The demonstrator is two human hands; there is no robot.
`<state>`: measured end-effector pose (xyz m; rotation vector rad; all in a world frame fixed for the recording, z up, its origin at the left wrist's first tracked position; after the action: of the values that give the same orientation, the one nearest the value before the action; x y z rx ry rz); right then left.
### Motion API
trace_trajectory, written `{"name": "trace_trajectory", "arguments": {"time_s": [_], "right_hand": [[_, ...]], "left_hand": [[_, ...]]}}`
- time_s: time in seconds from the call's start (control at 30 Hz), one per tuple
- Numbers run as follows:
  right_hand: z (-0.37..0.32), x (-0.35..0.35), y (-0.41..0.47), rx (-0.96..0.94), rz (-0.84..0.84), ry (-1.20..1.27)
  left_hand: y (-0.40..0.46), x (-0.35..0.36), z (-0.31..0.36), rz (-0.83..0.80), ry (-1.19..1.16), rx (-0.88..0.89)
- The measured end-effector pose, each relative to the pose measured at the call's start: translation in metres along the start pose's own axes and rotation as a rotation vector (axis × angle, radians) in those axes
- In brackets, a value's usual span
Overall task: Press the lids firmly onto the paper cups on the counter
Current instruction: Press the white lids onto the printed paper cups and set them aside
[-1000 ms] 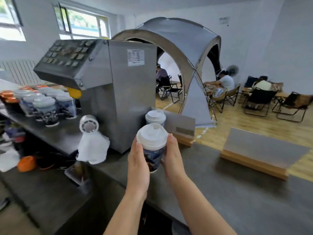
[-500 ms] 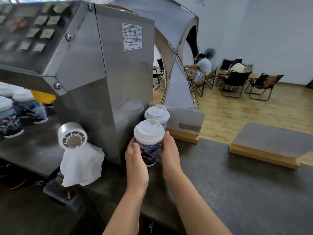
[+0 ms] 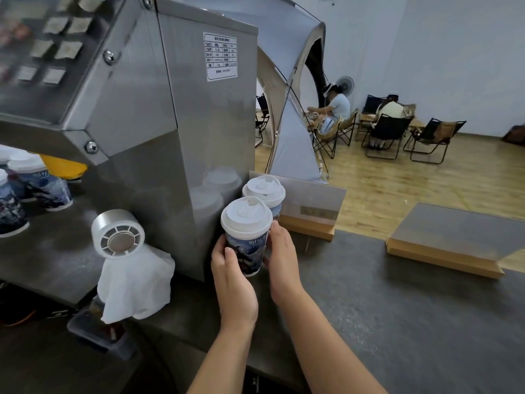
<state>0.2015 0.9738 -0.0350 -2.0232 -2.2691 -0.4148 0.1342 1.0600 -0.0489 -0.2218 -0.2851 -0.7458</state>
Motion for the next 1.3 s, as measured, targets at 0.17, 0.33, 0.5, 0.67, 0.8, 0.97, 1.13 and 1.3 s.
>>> {"name": "trace_trajectory", "arguments": {"time_s": [0.17, 0.33, 0.5, 0.67, 0.8, 0.97, 1.13, 1.3], "right_hand": [[-0.004, -0.009, -0.003, -0.010, 0.052, -0.026], [-0.010, -0.037, -0.011, 0.018, 0.160, -0.027], [-0.041, -0.088, -0.030, -0.044, 0.260, 0.004], [-0.079, -0.170, -0.053, -0.119, 0.389, 0.017], [-0.108, -0.249, -0.080, -0.196, 0.531, 0.007], [-0.140, -0.354, -0.133, -0.248, 0.731, -0.066], [-0.173, -0.452, -0.205, -0.276, 0.905, -0.084], [-0.210, -0.554, -0.277, -0.300, 1.016, -0.104]], "left_hand": [[-0.008, -0.010, -0.009, 0.074, -0.005, -0.065], [-0.042, -0.014, -0.004, 0.146, 0.029, -0.014], [-0.074, 0.018, 0.009, 0.045, 0.057, 0.085], [-0.117, 0.081, 0.000, -0.182, 0.093, 0.080], [-0.163, 0.138, -0.029, -0.403, 0.115, -0.016], [-0.243, 0.212, -0.076, -0.693, 0.210, -0.191], [-0.353, 0.269, -0.098, -0.996, 0.362, -0.253], [-0.463, 0.318, -0.121, -1.100, 0.386, -0.291]]}}
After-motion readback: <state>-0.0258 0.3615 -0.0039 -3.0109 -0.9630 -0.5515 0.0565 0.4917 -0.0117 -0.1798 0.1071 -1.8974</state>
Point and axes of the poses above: each hand's wrist, its own y-axis towards the middle knuckle, its own x-axis out of the palm, z = x × y, the point moved 6 cm from there along y, towards the middle knuckle, and after that the axes turned 12 degrees about -x, right-handed, at the moved point
